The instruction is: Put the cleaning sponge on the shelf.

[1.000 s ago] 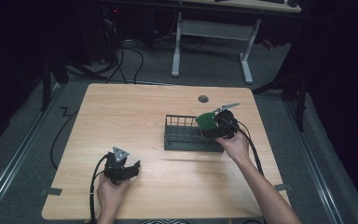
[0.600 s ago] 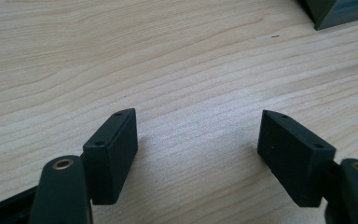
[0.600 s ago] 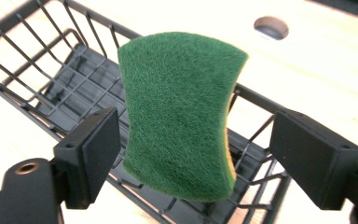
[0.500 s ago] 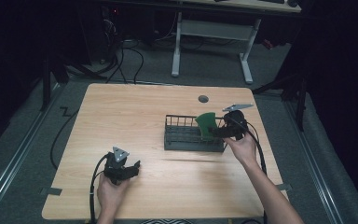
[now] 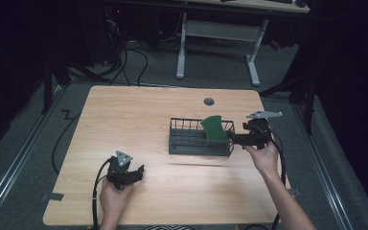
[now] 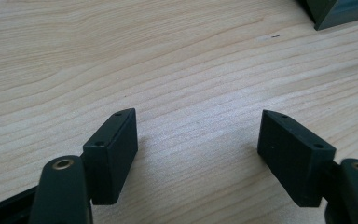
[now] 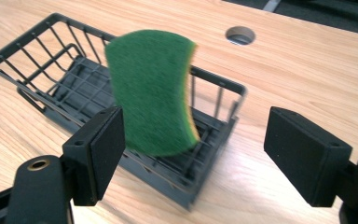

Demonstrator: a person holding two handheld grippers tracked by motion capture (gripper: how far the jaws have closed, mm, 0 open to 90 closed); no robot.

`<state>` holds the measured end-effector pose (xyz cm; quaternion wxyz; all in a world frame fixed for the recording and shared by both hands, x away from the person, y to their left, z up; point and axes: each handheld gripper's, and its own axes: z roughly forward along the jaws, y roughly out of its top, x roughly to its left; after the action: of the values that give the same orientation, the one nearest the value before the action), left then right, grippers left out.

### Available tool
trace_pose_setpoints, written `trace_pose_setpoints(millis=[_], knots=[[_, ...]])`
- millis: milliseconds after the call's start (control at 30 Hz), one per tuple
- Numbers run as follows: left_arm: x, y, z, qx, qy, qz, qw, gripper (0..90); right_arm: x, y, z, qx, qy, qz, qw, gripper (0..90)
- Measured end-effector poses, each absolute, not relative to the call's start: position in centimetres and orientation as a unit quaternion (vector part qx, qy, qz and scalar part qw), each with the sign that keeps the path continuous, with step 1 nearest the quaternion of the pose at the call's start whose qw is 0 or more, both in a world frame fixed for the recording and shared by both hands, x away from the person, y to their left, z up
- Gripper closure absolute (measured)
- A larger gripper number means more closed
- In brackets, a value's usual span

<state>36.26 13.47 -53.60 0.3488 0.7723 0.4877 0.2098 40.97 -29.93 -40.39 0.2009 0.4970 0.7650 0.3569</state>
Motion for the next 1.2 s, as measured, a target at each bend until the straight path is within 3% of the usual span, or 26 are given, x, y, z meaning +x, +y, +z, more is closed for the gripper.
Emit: trace_pose_setpoints(millis=[500, 1200], knots=[[36.3, 13.5, -53.6, 0.772, 0.488, 0.210, 0.349, 29.1, 38.4, -33.8, -39.7, 0.514, 0.734, 0.388, 0.217, 22.2], [36.3, 13.4, -53.6, 0.771, 0.489, 0.211, 0.349, 29.0, 34.0, -38.3, -42.3, 0.545, 0.694, 0.423, 0.205, 24.1]])
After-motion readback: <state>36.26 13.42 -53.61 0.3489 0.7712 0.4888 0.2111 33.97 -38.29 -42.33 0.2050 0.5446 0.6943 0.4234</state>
